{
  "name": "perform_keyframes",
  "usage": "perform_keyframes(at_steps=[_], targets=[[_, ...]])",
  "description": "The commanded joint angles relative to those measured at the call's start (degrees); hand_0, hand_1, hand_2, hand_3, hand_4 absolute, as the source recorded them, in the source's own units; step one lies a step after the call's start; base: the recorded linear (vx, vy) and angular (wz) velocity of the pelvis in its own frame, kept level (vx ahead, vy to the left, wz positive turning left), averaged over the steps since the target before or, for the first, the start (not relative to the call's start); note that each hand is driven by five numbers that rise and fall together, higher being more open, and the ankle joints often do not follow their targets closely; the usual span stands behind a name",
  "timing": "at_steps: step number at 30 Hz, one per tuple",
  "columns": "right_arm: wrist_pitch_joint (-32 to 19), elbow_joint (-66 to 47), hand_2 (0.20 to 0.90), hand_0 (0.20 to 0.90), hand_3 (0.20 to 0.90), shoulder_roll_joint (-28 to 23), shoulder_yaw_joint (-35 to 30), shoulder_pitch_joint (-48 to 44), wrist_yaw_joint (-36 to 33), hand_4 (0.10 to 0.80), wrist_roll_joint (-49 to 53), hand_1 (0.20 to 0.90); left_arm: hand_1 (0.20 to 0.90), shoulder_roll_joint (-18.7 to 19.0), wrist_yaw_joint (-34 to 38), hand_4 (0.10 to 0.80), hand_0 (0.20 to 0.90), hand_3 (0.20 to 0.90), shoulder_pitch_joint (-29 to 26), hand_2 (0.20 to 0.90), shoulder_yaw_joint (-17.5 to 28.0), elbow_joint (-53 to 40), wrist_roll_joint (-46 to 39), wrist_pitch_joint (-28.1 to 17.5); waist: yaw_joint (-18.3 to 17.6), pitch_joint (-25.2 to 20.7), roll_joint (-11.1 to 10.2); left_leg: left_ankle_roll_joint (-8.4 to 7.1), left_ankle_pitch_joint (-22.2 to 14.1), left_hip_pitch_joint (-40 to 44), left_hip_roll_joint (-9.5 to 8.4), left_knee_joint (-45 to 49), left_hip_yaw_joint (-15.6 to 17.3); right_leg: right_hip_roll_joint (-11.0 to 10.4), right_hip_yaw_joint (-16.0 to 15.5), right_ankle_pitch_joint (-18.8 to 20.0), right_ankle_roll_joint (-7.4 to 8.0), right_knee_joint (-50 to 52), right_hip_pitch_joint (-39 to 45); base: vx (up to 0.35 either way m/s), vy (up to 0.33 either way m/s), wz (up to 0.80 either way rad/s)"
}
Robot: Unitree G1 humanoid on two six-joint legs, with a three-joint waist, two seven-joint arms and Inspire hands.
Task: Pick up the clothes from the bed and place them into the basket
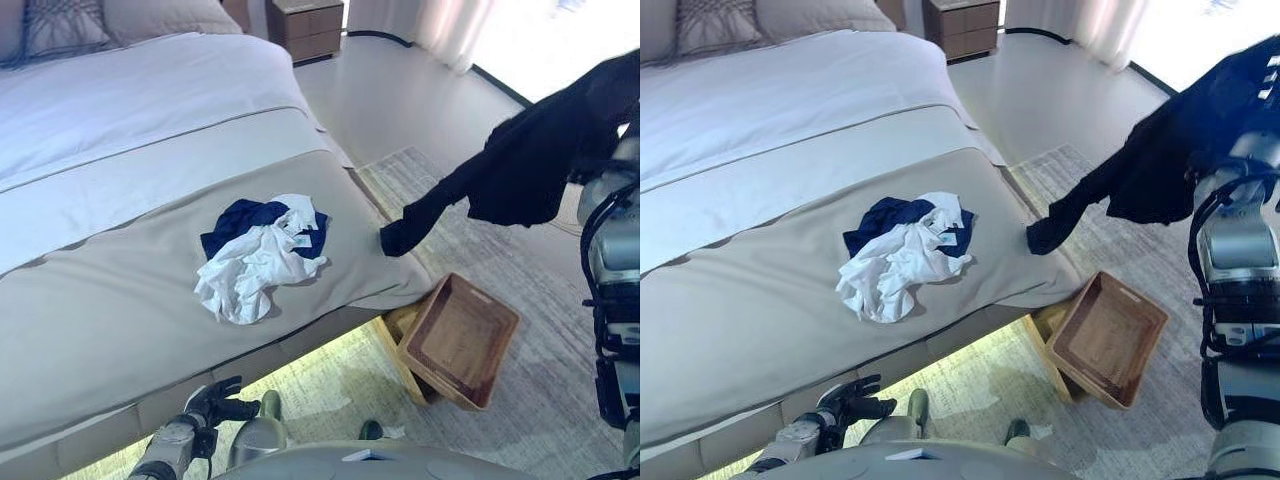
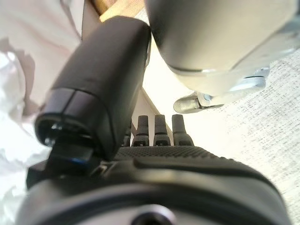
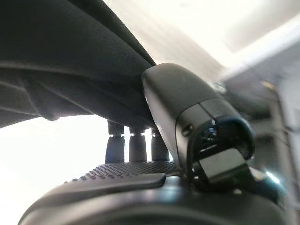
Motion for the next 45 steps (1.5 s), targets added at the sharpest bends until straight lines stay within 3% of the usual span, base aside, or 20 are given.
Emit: perform_keyframes(at_steps=[1,8,15,16,17,26,35,39,41,43,45], targets=[[-3.25,-0.01,0.3,0.3,0.2,-3.99,0.21,-4.33,0.09,0.1,-4.88,0.3,0.9,1.44,-0.02,0.8,0.9,0.9,-1.28,0.9,-4.83,3.22,0.72,-0.61,0.24,-3.91,0.23,0.17,-4.09,-0.03,0.49,-0.64,2.03,2.12,-0.25,-5.81,-2.37,5.61,-1.76,-0.068,-0.111,-0.15],[-1.94,4.35,0.3,0.3,0.2,-3.06,1.27,-3.43,-2.61,0.1,-5.85,0.3,0.9,1.36,0.27,0.8,0.9,0.9,-3.21,0.9,-7.12,1.79,-0.83,-1.31,-0.87,-0.68,1.72,-0.37,-3.19,-2.78,1.37,1.04,1.67,2.44,0.6,-5.61,-3.28,6.9,-4.96,-0.13,-0.117,-0.12],[0.58,15.12,0.3,0.3,0.2,-4.32,6.72,-10.88,-4.24,0.1,-5.43,0.3,0.9,1.39,1.57,0.8,0.9,0.9,-8.27,0.9,-10.61,-1.22,-4.79,-2.61,-2.46,6.4,4.62,-1.36,-1.81,-8.58,1.86,3.09,0.99,2.33,1.95,-4.74,-3.73,8.64,-11.79,-0.239,-0.101,-0.07],[1.73,17.03,0.451,0.451,0.376,-4.33,7.93,-12.12,-3.55,0.276,-5.26,0.451,0.9,1.34,1.79,0.8,0.9,0.9,-8.97,0.9,-11.12,-1.49,-5.31,-2.68,-2.63,7.23,5.19,-1.52,-1.59,-9.39,1.91,3.33,0.93,2.21,2.13,-4.87,-3.83,9.19,-12.8,-0.176,-0.069,-0.2],[2.84,19.22,0.9,0.9,0.9,-4.5,9.21,-13.31,-2.61,0.8,-4.89,0.9,0.9,1.31,1.85,0.8,0.9,0.9,-9.66,0.9,-11.53,-1.81,-5.91,-2.82,-2.79,8.07,5.89,-1.67,-1.4,-10.23,1.88,3.58,0.83,2.07,2.31,-5.04,-3.9,9.75,-13.92,-0.119,-0.039,-0.17],[5.88,33.62,0.9,0.9,0.9,-4.79,20.82,-25.3,0.8,0.8,-6.25,0.9,0.9,1.39,2.56,0.8,0.9,0.9,-13.5,0.9,-14.22,-5.29,-11.21,-5.05,-3.81,14.65,11.58,-1.45,-0.67,-18.42,0.99,5.89,1.25,1.18,4.46,-5.87,-5.03,16.02,-26.85,-0.146,-0.008,-0.18],[4.32,33.06,0.9,0.9,0.9,-4.48,21.09,-24.51,-2.66,0.8,-8.47,0.9,0.9,2.26,1.15,0.8,0.9,0.9,-12.56,0.9,-14.12,-7.98,-12.19,-5.14,-4.3,17.05,13.74,-1.24,-0.79,-20.34,0.23,6.74,1.67,1.12,4.59,-7.06,-5.69,19.89,-30.69,-0.003,0.024,-0.01],[-2.38,24.1,0.9,0.9,0.9,-4.23,17.81,-23.01,-8.17,0.8,-9.44,0.9,0.9,2.19,0.45,0.8,0.9,0.9,-10.98,0.9,-13.65,-8.38,-12.63,-6.13,-4.25,16.95,13.57,-1.35,-1.07,-18.5,0.4,5.82,2.1,0.96,3.94,-7.68,-5.58,19.81,-28.86,0.07,0.095,-0.01],[-2.66,16.49,0.9,0.9,0.9,-3.72,15.59,-22.09,-8.65,0.8,-12.26,0.9,0.9,1.86,0.35,0.8,0.9,0.9,-10.08,0.9,-13.03,-8.44,-12.38,-6.57,-4.1,16.62,13.16,-1.35,-1.37,-17.55,0.44,5.56,2.22,0.72,3.48,-7.99,-5.53,19.84,-28.0,0.085,0.125,0.03],[-5.33,7.91,0.9,0.9,0.9,-2.73,13.92,-20.44,-7.46,0.8,-17.29,0.9,0.9,1.49,-0.15,0.8,0.9,0.9,-9.29,0.9,-11.77,-8.04,-12.3,-6.85,-3.79,15.89,12.46,-1.33,-1.8,-16.42,0.29,5.3,2.33,0.36,2.68,-8.21,-5.32,19.59,-26.73,0.093,0.149,0.04],[-6.27,0.3,0.9,0.9,0.9,-1.91,14.74,-18.8,-0.95,0.8,-20.97,0.9,0.9,1.3,-0.71,0.8,0.9,0.9,-9.06,0.9,-10.09,-7.78,-12.06,-6.05,-3.27,15.03,11.34,-1.23,-2.26,-15.73,-0.15,5.54,2.28,-0.17,1.59,-8.22,-5.06,19.12,-25.4,0.092,0.175,0.06]])
